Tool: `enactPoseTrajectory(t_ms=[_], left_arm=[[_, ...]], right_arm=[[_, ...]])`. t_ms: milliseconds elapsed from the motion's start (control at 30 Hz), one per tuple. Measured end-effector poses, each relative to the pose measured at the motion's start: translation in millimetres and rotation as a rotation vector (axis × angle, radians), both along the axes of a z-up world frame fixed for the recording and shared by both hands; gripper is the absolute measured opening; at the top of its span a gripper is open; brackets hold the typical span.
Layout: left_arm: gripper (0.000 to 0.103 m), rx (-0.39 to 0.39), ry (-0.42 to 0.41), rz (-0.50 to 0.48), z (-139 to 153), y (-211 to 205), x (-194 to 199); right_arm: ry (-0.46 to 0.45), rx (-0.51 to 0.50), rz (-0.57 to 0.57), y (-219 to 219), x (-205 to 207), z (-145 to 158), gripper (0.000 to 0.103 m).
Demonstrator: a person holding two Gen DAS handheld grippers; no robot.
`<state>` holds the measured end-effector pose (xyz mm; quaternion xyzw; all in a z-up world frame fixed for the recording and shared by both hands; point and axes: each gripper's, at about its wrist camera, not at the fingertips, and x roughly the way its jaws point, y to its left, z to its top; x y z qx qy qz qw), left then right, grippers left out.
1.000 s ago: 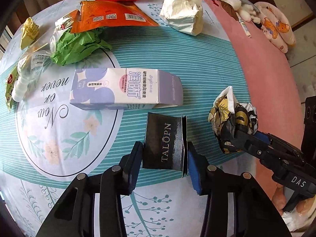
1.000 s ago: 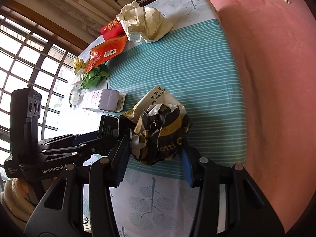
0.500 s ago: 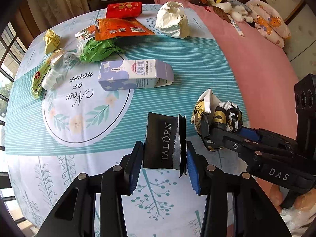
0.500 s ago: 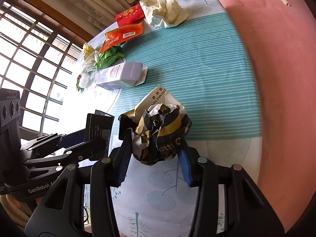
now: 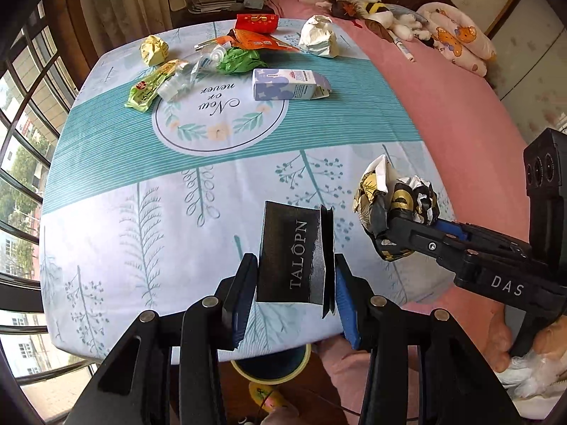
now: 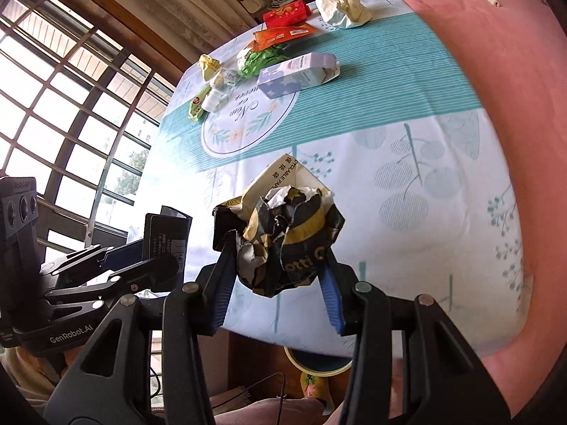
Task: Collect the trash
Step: 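Carry the card and wrapper down over the trash bin with both tools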
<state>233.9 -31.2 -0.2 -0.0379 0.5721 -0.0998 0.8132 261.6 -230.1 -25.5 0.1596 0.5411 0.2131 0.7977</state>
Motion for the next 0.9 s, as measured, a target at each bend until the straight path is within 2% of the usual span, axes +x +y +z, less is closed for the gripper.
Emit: enactPoseTrajectory(t_ms=[133,300,433,567,733,900], left_arm=[[0.042,-0.003,-0.016,-0.034,1.7,25.3,-52.4],[0.042,-0.003,-0.025,-0.064,-8.3,48.9,-112.0],[0.042,-0.005,0.003,-0.075,-23.1,59.6,-150.5],[0.042,-0.008,0.032,-0.072,-39.4,64.7,-176.9],[0.042,-0.001,0.051,-0.069,-68.5,58.6,-195.5],[0.042,0.011,0.117,-0.09,-121.2,48.2,-209.3]], right_arm=[[-0.005,-0.007,-0.022,24.5,-61.0,1.4,0.041],[0.017,-0.033,-0.024,52.6,-132.4,-10.8,0.041],[0.054,-0.052,-0.029,64.2,-174.8,-27.3,0.041],[0.084,-0.084,-0.024,70.7,-200.5,-45.3,0.041],[0.136,-0.131,-0.014,78.4,-225.3,-86.0,0.041],[0.228,-0.146,-0.05,74.6,-240.9,-150.1,0.041]])
